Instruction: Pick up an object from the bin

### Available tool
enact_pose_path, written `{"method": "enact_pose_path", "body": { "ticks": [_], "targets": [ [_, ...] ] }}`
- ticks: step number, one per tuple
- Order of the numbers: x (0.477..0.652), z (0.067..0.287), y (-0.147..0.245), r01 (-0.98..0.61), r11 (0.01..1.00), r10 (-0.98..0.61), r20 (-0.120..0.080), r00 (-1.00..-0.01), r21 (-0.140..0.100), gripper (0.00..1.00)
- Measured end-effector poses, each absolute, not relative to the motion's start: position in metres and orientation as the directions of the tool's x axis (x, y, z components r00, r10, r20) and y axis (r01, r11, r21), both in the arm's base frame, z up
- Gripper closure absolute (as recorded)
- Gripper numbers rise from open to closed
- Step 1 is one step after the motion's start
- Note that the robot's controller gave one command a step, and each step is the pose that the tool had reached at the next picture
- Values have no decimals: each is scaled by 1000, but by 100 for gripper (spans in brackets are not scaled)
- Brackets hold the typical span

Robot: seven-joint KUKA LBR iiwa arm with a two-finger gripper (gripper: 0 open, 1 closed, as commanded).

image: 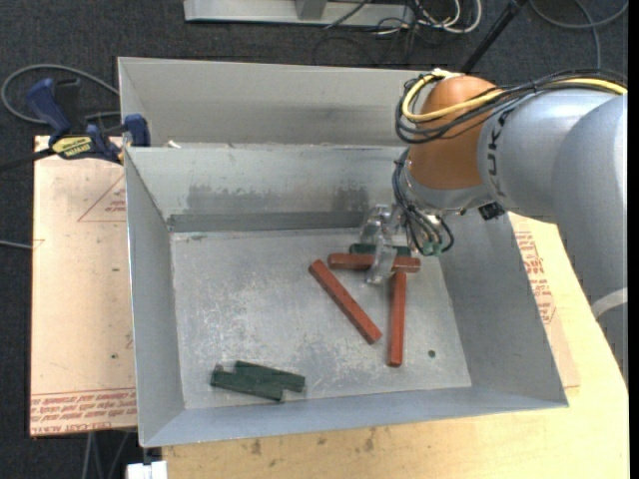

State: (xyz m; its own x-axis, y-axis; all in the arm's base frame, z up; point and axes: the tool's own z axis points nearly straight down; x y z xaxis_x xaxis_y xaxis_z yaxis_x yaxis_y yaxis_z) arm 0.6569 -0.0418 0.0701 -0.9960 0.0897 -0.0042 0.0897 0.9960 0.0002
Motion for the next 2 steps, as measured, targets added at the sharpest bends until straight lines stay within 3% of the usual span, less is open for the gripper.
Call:
{"method": "enact_pose_path", "body": {
  "ticks": [1, 2],
  "targets": [
    [659, 109, -42, 89, 996, 89, -8, -996, 1, 100],
    [659, 110, -41, 88, 996, 88, -3, -996, 0, 100]
  ]
}}
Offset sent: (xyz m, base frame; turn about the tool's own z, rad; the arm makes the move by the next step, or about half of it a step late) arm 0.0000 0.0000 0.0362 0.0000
